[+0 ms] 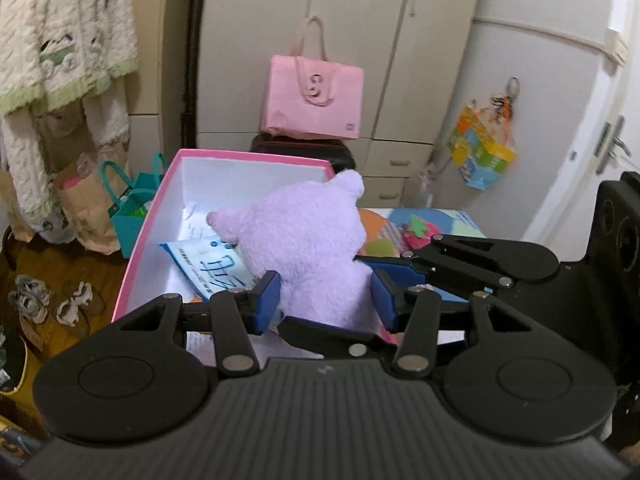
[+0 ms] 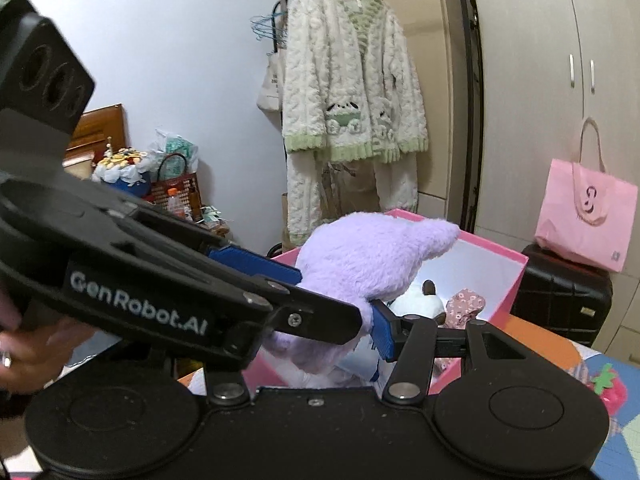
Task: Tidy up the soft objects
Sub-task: 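Lift the purple plush bear with the left gripper and carry it over the box, then lower the plush bear into the box and open the left gripper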
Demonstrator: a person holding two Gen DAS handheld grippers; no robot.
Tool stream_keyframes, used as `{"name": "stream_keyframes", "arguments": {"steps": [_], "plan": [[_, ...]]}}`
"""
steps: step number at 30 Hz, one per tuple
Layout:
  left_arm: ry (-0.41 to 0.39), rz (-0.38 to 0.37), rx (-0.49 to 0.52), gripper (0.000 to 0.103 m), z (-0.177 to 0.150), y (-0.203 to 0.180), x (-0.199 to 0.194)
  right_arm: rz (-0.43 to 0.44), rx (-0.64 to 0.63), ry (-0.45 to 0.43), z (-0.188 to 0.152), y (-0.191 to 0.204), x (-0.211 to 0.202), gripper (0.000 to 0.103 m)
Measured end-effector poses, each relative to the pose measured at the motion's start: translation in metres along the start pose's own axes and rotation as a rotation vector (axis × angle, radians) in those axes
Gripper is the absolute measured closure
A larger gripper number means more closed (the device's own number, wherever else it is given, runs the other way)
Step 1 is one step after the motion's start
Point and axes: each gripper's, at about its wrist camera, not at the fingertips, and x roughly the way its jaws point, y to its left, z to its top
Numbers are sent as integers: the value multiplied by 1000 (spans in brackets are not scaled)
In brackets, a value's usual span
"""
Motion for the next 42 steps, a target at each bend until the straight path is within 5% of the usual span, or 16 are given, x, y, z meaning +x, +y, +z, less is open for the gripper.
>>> {"name": "stream_keyframes", "arguments": {"steps": [19,24,36,42], "plan": [[100,42,-151,55,9,56,71,13,-32,218,12,-31,87,43],[70,138,-125,55,7,55,67,-30,-41,229,15,-32,83,40],[30,112,-89,47,5,35,26,-94,-49,223,13,-29,43,37],[14,125,9,46,2,9,0,-100,-46,214,13,-28,14,37]]}}
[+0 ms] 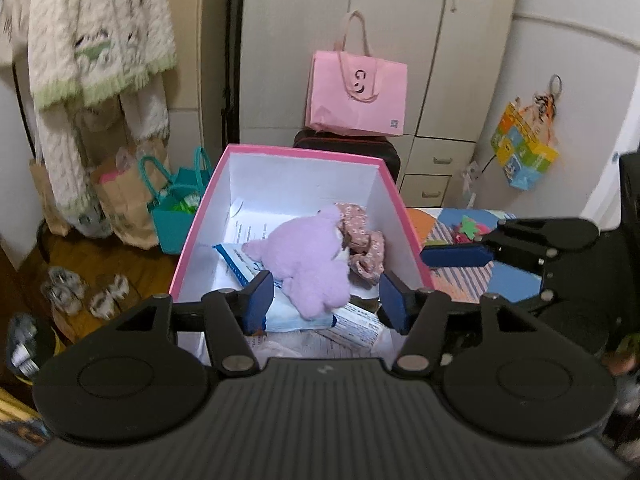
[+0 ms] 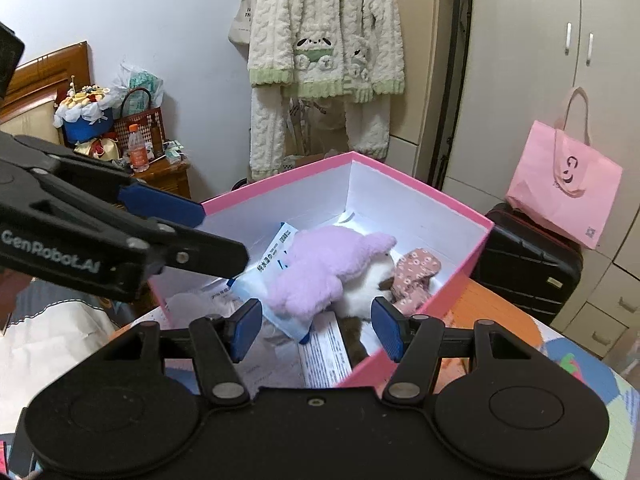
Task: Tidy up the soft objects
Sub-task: 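Lower the plush bear into the box and open the left gripper, then withdraw both tools from the box toward the sponge and strawberry plush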
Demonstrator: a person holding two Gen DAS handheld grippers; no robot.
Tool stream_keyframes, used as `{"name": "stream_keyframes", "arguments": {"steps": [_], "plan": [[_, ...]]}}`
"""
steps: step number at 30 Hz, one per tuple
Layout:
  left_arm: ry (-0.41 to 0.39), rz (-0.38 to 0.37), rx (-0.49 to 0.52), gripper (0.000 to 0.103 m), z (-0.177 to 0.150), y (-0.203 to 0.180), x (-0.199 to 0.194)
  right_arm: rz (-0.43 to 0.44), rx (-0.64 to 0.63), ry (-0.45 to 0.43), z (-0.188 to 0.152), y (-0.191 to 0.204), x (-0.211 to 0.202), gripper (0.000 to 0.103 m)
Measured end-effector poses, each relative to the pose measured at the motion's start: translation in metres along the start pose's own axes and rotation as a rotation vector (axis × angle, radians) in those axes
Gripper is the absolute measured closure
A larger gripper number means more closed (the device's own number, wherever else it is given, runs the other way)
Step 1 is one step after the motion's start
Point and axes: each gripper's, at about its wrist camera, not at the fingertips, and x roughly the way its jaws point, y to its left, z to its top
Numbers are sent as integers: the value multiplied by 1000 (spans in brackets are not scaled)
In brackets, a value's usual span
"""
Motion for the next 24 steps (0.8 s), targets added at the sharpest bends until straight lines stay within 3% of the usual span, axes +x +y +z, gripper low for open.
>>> {"name": "stream_keyframes", "arguments": {"steps": [10,12,24], "plan": [[-24,-52,92,40,-1,-39,-39,-49,-29,-53,-15,-2,-57,37],[-23,-55,105,36,-1,-46,-41,-60,-40,-56,-19,-3,-67,37],[11,-66,157,34,-7,-89,-42,-114,-37,-103,-55,-27,-126,36]]}}
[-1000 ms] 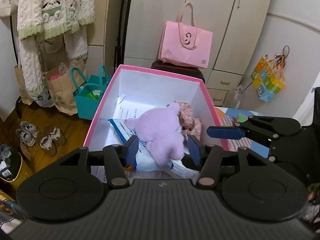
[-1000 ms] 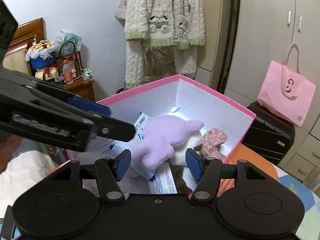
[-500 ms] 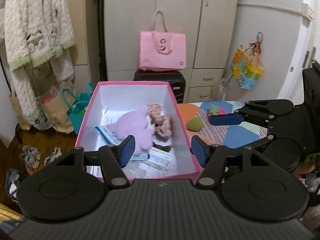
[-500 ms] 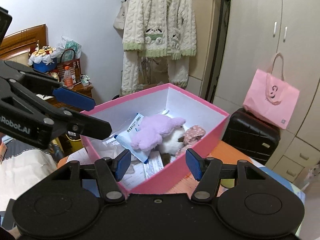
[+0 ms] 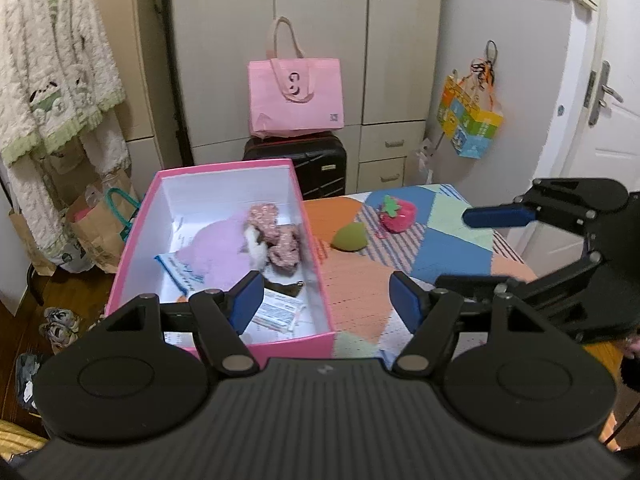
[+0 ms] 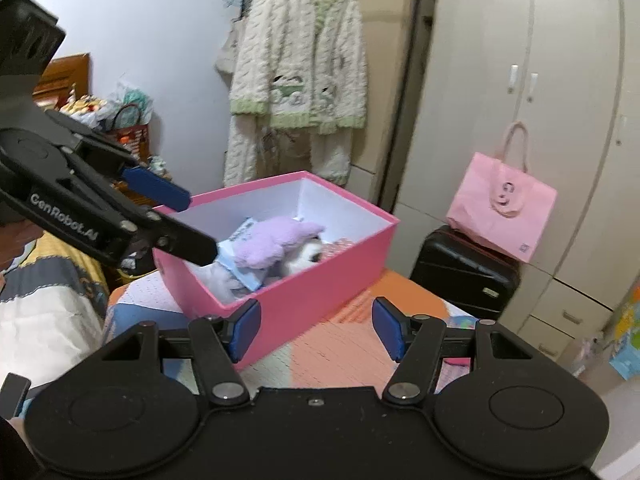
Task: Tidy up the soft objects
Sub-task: 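Withdraw both tools from the box toward the sponge and strawberry plush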
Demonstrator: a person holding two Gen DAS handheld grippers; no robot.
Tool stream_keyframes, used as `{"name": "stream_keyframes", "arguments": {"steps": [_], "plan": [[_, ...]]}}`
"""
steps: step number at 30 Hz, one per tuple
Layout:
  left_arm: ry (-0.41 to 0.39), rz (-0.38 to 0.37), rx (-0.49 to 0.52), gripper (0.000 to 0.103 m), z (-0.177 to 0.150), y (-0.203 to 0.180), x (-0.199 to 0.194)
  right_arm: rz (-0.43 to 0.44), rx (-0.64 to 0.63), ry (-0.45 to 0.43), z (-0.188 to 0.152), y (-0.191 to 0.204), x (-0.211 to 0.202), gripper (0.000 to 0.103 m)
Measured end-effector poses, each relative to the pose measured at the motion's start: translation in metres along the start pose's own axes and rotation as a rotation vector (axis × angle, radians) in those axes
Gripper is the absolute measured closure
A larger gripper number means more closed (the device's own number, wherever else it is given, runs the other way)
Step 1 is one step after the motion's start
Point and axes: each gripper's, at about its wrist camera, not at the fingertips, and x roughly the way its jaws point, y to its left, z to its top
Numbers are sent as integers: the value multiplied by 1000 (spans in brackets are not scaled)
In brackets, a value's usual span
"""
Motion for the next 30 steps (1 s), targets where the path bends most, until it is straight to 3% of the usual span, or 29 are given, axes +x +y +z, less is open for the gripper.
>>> {"name": "stream_keyframes", "arguments": {"steps": [12,19,26,30], "plan": [[6,-51,64,30,22,-53,26,-78,178,-91,-30,-80,-40,36],[5,-47,85,30,27,-80,72,-43,316,-111,-51,-132,-17,36],[-7,27,73,30,31,-96,122,-37,387,-116,-68,-169,18,36],[-19,67,40,30,32,-99,144,-61,366,-101,-75,-179,41,36]]}}
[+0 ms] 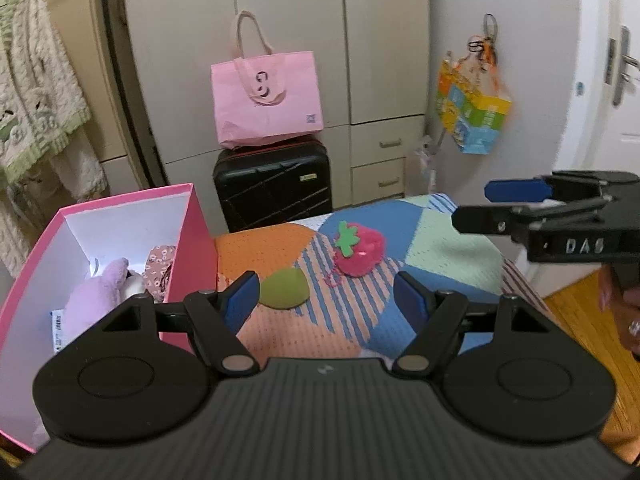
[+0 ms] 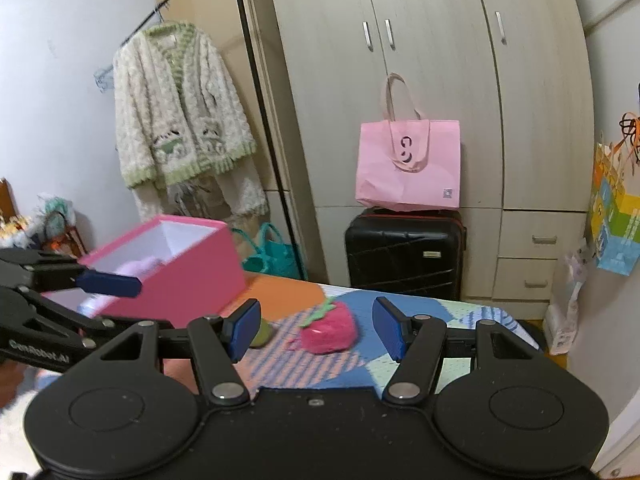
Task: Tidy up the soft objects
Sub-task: 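Withdraw both tools from the box toward the sponge and strawberry plush, then close the left gripper on the green sponge while the right gripper grasps the strawberry plush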
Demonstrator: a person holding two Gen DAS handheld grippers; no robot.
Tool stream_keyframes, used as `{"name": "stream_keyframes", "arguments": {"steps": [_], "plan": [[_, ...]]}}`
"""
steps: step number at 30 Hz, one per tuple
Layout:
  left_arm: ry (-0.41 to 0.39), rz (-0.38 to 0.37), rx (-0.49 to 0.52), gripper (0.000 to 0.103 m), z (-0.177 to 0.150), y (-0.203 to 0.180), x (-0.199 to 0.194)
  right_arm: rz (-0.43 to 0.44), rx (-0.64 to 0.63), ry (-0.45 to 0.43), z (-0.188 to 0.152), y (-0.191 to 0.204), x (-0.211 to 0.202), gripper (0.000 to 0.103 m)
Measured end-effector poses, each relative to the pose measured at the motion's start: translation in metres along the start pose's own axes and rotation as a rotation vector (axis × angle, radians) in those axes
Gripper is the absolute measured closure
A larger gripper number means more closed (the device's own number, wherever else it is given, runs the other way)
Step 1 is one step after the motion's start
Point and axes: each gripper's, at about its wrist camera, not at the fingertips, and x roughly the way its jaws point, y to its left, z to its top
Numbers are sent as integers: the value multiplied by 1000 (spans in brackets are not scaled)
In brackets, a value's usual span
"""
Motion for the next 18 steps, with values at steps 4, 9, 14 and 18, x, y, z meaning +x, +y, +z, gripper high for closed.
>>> {"name": "stream_keyframes", "arguments": {"steps": [4,9,14,18], "plan": [[-28,1,-13,30,-1,-2,21,-16,-49,-3,-2,-3,19,36],[-38,23,-49,32,-4,3,46,-22,-124,13,1,-3,39,36],[-17,58,-46,37,-11,0,76,43,-110,32,12,-15,65,36],[12,102,-74,39,-18,1,98,76,-76,78,9,-23,91,36]]}}
